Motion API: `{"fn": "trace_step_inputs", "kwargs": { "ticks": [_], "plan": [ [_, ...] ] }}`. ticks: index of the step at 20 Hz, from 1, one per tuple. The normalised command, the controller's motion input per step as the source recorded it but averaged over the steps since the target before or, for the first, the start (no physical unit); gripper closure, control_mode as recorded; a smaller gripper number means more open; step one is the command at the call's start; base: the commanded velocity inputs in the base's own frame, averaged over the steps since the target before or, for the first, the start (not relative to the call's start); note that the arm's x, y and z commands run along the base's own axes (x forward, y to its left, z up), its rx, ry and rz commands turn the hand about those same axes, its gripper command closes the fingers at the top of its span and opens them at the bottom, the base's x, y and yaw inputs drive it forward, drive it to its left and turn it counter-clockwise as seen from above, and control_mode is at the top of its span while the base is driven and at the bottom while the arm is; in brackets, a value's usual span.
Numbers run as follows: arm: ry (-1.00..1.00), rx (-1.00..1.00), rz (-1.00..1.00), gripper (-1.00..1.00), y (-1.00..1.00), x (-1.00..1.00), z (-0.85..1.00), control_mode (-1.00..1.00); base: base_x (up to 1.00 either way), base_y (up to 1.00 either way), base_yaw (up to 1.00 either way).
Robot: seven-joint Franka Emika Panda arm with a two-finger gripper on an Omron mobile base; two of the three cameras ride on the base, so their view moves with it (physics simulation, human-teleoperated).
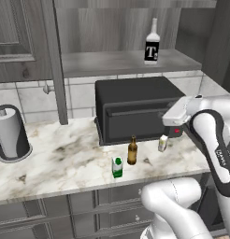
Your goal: Sort all alcoholic drinks to one cabinet, and non-alcoholic drinks to the other.
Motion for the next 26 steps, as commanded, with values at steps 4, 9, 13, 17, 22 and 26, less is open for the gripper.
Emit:
{"fn": "trace_step_inputs", "kwargs": {
  "ticks": [4, 9, 13, 17, 22, 26],
  "plan": [
    [0.00, 0.00, 0.20, -1.00, 0.01, -0.02, -0.35, -1.00, 0.00, 0.00, 0.00],
    [0.00, 0.00, 0.14, -1.00, 0.01, -0.03, -0.33, -1.00, 0.00, 0.00, 0.00],
    [0.01, 0.00, 0.09, -1.00, 0.08, 0.00, -0.28, -1.00, 0.00, 0.00, 0.00],
    [0.06, 0.00, 0.05, -1.00, 0.12, 0.00, -0.32, -1.00, 0.00, 0.00, 0.00],
    [0.10, 0.02, 0.04, -1.00, 0.16, 0.00, -0.33, -1.00, 0.00, 0.00, 0.00],
    [0.09, 0.02, 0.05, -1.00, 0.13, 0.00, -0.25, -1.00, 0.00, 0.00, 0.00]
  ]
}}
